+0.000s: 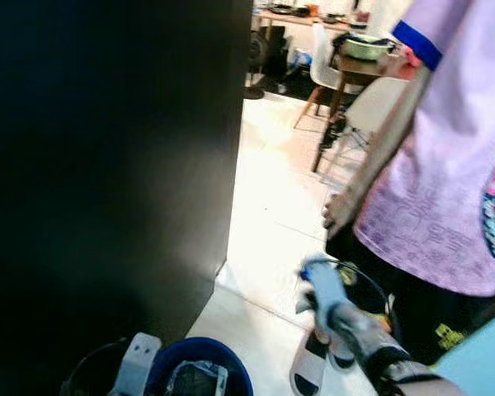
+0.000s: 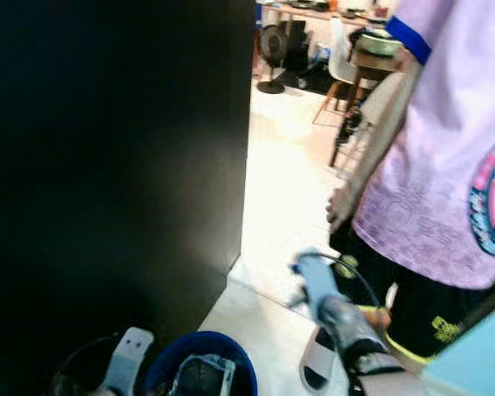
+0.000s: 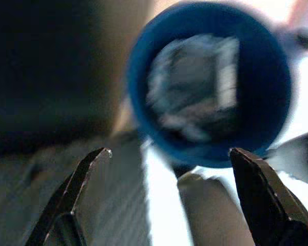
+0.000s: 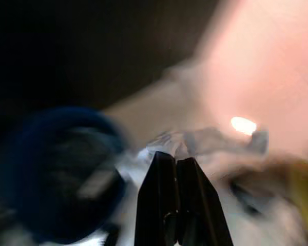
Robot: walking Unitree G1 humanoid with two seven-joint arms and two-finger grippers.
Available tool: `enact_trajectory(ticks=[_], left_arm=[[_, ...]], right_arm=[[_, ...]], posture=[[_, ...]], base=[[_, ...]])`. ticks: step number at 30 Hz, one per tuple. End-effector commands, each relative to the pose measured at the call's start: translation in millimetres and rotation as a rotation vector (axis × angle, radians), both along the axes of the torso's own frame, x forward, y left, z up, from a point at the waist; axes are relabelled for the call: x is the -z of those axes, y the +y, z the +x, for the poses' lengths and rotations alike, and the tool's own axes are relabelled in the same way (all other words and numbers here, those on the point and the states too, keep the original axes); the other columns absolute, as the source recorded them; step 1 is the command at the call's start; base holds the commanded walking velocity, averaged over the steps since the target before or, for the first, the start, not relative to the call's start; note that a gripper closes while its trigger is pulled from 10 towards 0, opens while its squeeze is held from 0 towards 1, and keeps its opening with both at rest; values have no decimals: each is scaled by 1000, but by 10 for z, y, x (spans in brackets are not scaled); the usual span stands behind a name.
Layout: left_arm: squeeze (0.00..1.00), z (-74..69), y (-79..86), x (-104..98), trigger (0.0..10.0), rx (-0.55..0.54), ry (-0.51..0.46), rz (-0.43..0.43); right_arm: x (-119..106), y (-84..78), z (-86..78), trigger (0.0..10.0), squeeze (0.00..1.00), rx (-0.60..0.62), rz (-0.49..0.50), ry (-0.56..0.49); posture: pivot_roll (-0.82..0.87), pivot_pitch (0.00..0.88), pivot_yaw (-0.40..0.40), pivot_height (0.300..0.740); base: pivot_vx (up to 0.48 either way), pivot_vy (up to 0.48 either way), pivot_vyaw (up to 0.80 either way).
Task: Clean up the room
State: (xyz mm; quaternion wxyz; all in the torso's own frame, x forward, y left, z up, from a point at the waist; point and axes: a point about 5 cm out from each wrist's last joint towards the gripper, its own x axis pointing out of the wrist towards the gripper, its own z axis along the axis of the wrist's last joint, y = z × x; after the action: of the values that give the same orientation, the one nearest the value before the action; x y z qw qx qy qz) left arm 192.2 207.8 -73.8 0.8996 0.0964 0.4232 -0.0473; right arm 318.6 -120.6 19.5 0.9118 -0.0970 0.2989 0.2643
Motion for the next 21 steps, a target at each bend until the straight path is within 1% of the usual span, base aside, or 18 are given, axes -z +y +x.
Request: enact_trajectory(ticks=[1, 2, 3, 4, 5, 6, 9, 10, 11, 12, 13, 14, 16, 17, 18, 19, 20, 21], left_arm=[[0, -138, 81, 63, 10000, -49, 47, 62], [0, -174, 94, 79, 10000, -77, 52, 82], [0, -174, 94, 79, 10000, -77, 52, 82], [0, -203, 88, 95, 10000, -99, 56, 100], [0, -203, 88, 95, 10000, -99, 56, 100], [0, -222, 72, 107, 10000, -108, 58, 113], [0, -222, 72, 107, 10000, -108, 58, 113], [0, -235, 37, 119, 10000, -109, 58, 125], [0, -235, 37, 119, 10000, -109, 58, 125], [0, -236, -16, 129, 10000, -99, 60, 142], [0, -236, -16, 129, 10000, -99, 60, 142], [0, -229, -69, 136, 10000, -92, 63, 154], [0, -229, -69, 136, 10000, -92, 63, 154], [0, -225, -94, 139, 10000, -86, 65, 166], [0, -220, -103, 139, 10000, -83, 66, 176], [0, -220, -103, 139, 10000, -83, 66, 176], [0, -216, -104, 137, 10000, -78, 67, 185], [0, -216, -104, 137, 10000, -78, 67, 185]], right_arm=[[138, 53, -134, 10000, 0, -59, 14, 127], [174, 153, -184, 10000, 0, -98, 30, 179], [174, 153, -184, 10000, 0, -98, 30, 179], [224, 249, -255, 10000, 0, -160, 18, 227], [224, 249, -255, 10000, 0, -160, 18, 227], [268, 316, -318, 10000, 0, -209, 0, 266], [268, 316, -318, 10000, 0, -209, 0, 266], [325, 369, -397, 10000, 0, -261, -39, 315], [325, 369, -397, 10000, 0, -261, -39, 315], [373, 402, -457, 10000, 0, -292, -85, 346], [373, 402, -457, 10000, 0, -292, -85, 346], [407, 465, -506, 10000, 0, -273, -84, 380], [407, 465, -506, 10000, 0, -273, -84, 380], [432, 536, -555, 10000, 1000, -265, -70, 408], [438, 614, -587, 10000, 1000, -249, -32, 430], [438, 614, -587, 10000, 1000, -249, -32, 430], [436, 677, -612, 10000, 1000, -248, 3, 448], [436, 677, -612, 10000, 1000, -248, 3, 448]], posture=[[100, 61, -128, 740], [137, 67, -144, 740], [137, 67, -144, 740], [137, 67, -144, 740], [137, 67, -144, 740], [159, 76, -149, 740], [159, 76, -149, 740], [185, 84, -152, 740], [185, 84, -152, 740], [185, 84, -152, 740], [185, 84, -152, 740], [200, 89, -154, 740], [200, 89, -154, 740], [208, 93, -156, 740], [212, 94, -157, 740], [212, 94, -157, 740], [215, 95, -157, 740], [215, 95, -157, 740]], base=[[0, 0, 0], [0, 0, 0], [0, 0, 0], [0, 0, 0], [0, 0, 0], [0, 0, 0], [0, 0, 0], [0, 0, 0], [0, 0, 0], [0, 0, 0], [0, 0, 0], [0, 0, 0], [0, 0, 0], [0, 0, 0], [0, 0, 0], [0, 0, 0], [0, 0, 0], [0, 0, 0]])
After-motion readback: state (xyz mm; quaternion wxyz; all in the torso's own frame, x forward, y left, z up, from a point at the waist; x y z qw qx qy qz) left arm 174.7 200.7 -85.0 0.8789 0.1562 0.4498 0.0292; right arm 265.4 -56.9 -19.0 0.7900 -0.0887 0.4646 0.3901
